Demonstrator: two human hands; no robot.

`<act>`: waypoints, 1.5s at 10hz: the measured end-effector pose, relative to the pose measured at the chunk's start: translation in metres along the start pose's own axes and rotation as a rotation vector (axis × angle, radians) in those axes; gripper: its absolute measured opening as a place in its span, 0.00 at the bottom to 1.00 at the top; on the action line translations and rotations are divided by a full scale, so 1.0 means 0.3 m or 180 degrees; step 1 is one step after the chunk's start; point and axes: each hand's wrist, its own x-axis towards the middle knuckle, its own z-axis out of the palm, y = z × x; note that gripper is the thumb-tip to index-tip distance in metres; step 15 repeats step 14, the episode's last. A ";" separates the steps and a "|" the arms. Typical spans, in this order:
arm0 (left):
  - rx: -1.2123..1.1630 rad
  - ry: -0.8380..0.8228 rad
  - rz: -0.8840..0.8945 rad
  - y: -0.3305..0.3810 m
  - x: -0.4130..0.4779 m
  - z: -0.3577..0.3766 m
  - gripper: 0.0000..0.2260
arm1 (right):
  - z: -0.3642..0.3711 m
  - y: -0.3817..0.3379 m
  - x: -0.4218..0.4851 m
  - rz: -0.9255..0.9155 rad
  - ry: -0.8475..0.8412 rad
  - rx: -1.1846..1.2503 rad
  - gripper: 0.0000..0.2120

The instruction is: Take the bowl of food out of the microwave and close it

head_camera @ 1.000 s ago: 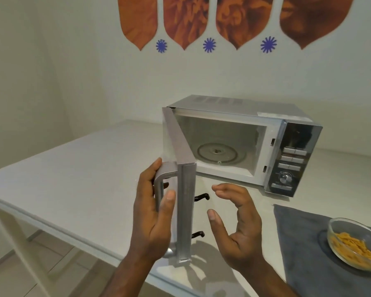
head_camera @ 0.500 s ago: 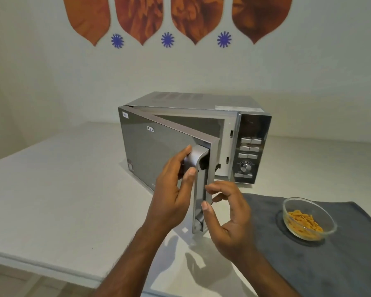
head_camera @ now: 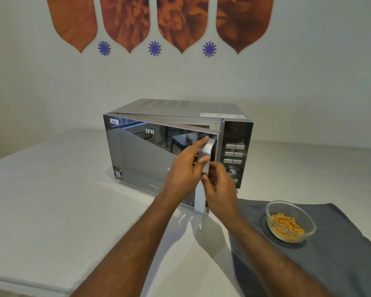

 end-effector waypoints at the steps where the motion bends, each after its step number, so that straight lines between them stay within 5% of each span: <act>1: 0.0164 -0.0006 0.0001 -0.002 0.058 0.031 0.20 | -0.007 0.046 0.052 0.0078 0.0052 -0.0028 0.13; 5: 0.0887 0.0038 -0.0111 -0.070 0.287 0.151 0.19 | -0.037 0.164 0.240 0.0379 -0.0086 -0.0059 0.18; 9: 0.0819 -0.0160 -0.0101 -0.167 0.392 0.183 0.17 | -0.035 0.249 0.316 0.0419 -0.0162 -0.0045 0.17; 12: 0.0761 -0.0420 -0.0416 -0.194 0.260 0.204 0.38 | -0.043 0.244 0.310 0.0427 -0.0246 -0.0147 0.15; 13: 0.1084 -0.0444 -0.0669 -0.237 0.198 0.165 0.34 | -0.063 0.215 0.329 0.0601 -0.0628 -0.0389 0.16; 14: 0.1677 -0.0574 -0.0545 -0.309 0.183 0.045 0.20 | -0.103 0.218 0.333 0.0649 -0.0961 -0.0795 0.21; 15: 0.1677 -0.0574 -0.0545 -0.309 0.183 0.045 0.20 | -0.103 0.218 0.333 0.0649 -0.0961 -0.0795 0.21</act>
